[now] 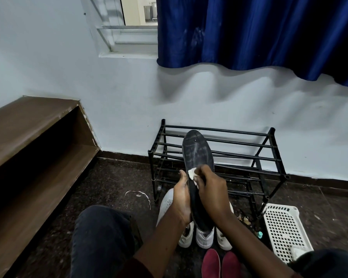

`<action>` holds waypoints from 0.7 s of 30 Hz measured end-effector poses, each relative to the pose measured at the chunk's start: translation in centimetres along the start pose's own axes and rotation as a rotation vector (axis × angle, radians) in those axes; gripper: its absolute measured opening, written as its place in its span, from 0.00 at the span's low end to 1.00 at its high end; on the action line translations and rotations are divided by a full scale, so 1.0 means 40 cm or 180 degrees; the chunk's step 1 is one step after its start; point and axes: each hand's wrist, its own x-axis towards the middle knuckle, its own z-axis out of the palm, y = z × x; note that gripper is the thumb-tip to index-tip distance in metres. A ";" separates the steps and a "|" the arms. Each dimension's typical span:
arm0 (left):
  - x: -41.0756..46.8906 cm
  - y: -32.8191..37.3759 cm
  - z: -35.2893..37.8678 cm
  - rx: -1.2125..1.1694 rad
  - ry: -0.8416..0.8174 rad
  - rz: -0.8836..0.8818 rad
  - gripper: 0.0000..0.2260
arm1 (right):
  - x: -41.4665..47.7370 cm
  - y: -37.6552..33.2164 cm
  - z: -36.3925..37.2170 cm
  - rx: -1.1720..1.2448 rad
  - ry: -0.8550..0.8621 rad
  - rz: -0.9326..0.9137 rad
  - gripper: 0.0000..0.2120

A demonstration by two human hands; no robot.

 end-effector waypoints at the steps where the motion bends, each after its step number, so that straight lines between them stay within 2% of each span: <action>1: -0.001 0.002 -0.002 0.0002 0.0009 0.0019 0.32 | -0.002 -0.004 -0.002 -0.0045 -0.0057 -0.0078 0.10; 4: -0.007 0.023 0.003 0.0115 -0.0049 -0.0061 0.36 | -0.035 -0.009 -0.005 -0.0423 -0.0480 -0.0541 0.24; 6: -0.001 0.040 -0.005 0.0044 -0.0089 -0.0044 0.36 | -0.063 0.001 -0.010 -0.0483 -0.0767 -0.0782 0.23; 8: 0.005 0.052 -0.010 -0.0079 -0.0115 0.0047 0.36 | -0.076 0.007 -0.019 -0.0548 -0.0856 -0.0763 0.16; 10: 0.005 0.053 -0.005 -0.0032 -0.0056 0.0070 0.35 | -0.072 0.011 -0.026 -0.0624 -0.0726 -0.0734 0.11; 13: -0.006 0.056 0.018 0.0044 -0.0074 0.0070 0.34 | -0.055 0.008 -0.036 -0.0353 -0.0302 -0.0681 0.13; 18: -0.007 0.059 0.021 0.0260 -0.0079 0.0165 0.32 | 0.013 -0.023 -0.069 0.0704 0.0389 0.0271 0.10; 21: -0.017 0.053 0.022 0.0194 -0.0337 0.0198 0.31 | 0.047 -0.037 -0.060 0.0722 0.0442 0.0331 0.07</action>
